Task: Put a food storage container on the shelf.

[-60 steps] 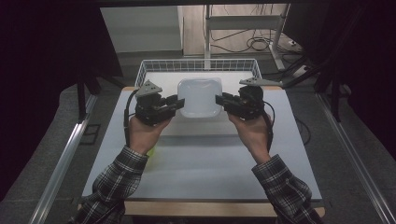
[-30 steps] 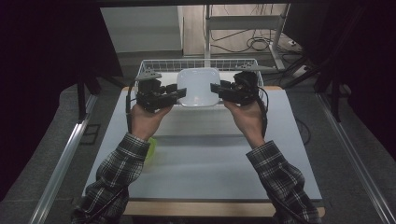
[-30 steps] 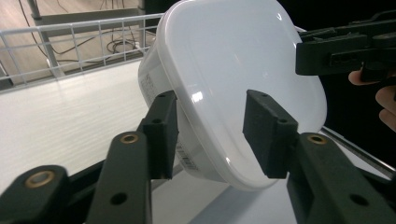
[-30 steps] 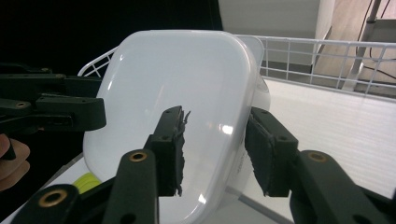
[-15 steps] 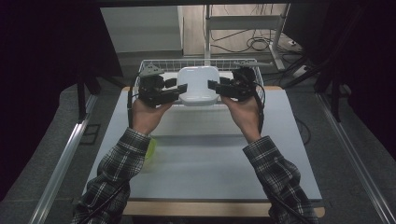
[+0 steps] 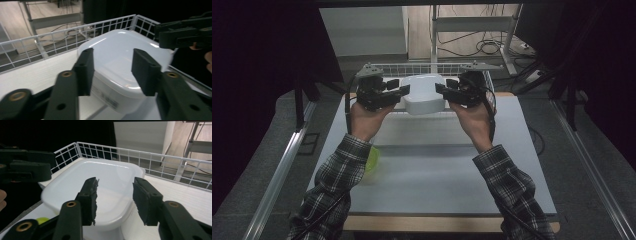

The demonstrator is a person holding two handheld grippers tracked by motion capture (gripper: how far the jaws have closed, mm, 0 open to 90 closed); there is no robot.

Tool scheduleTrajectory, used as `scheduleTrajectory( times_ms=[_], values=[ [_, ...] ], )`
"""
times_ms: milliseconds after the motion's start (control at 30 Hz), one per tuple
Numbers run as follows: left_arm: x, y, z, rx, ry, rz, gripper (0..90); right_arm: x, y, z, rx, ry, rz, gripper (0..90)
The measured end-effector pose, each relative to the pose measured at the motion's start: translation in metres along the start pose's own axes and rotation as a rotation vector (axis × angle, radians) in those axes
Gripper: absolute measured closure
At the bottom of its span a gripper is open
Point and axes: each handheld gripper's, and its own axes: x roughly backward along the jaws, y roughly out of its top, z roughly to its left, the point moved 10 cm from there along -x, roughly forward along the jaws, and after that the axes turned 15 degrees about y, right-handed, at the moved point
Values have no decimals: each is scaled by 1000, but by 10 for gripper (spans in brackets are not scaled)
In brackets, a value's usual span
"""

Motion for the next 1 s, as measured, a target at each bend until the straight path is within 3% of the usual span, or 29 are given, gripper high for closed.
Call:
scheduleTrajectory(
  times_ms=[100, 133, 267, 333, 367, 500, 633, 667, 1000],
  values=[
    [11, -1, -4, 2, -19, -12, 618, 6, 0, 4, 10, 11, -1, 606],
    [18, -3, -7, -3, -31, -17, 649, 14, -3, 9, 14, 30, -1, 670],
    [32, -20, -18, -20, -65, -8, 739, 23, -11, 17, 17, 59, 4, 777],
    [34, -31, -23, -11, -93, 6, 828, 30, -20, 23, 29, 84, 7, 883],
    [32, -40, -27, -4, -120, 22, 845, 31, -23, 25, 27, 92, 10, 897],
    [25, -53, -33, -8, -144, 51, 885, 26, -38, 28, 40, 105, 51, 898],
    [11, -61, -38, -20, -136, 74, 887, 19, -46, 26, 47, 100, 77, 898],
    [6, -62, -36, -37, -107, 75, 887, 14, -49, 26, 43, 107, 82, 898],
    [-10, -58, -27, -32, -79, 84, 870, -5, -53, 23, 32, 118, 97, 894]
  ],
)
